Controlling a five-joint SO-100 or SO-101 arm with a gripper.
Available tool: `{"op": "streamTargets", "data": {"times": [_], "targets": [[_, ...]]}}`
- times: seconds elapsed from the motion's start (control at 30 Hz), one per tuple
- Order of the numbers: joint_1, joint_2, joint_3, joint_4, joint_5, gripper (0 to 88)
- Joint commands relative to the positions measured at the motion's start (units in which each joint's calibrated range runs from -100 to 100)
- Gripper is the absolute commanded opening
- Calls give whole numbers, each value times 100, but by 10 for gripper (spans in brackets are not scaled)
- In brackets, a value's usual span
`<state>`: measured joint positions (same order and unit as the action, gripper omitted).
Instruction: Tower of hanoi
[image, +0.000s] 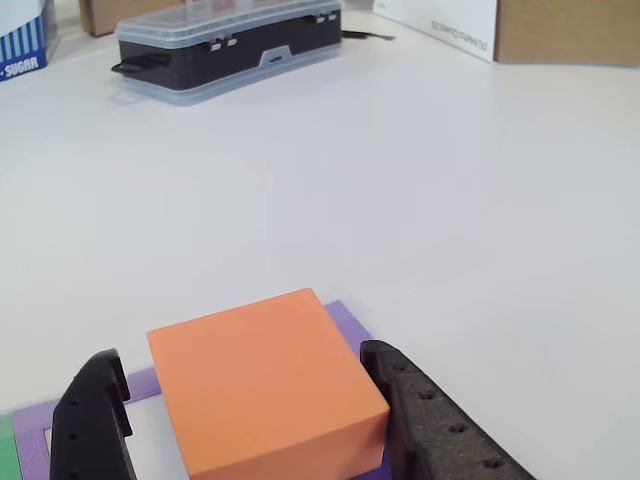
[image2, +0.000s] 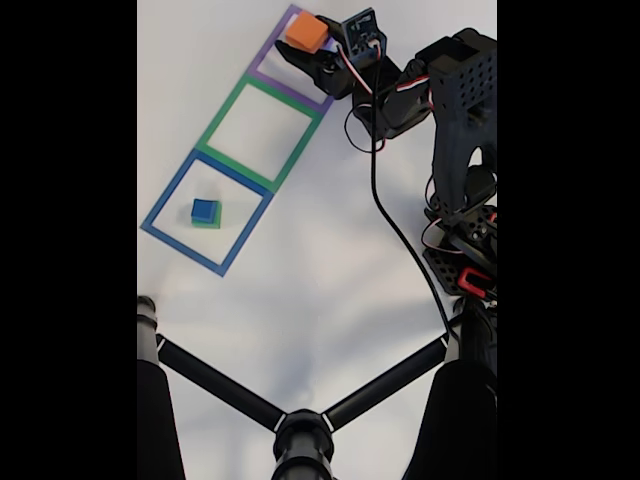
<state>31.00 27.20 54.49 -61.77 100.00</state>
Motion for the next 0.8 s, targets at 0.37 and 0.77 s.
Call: {"op": "streamTargets", "data": {"times": [0.37,0.77], "targets": [[-115,-124,-20,70,0,160],[-229,-653,134,580,0,131]]}}
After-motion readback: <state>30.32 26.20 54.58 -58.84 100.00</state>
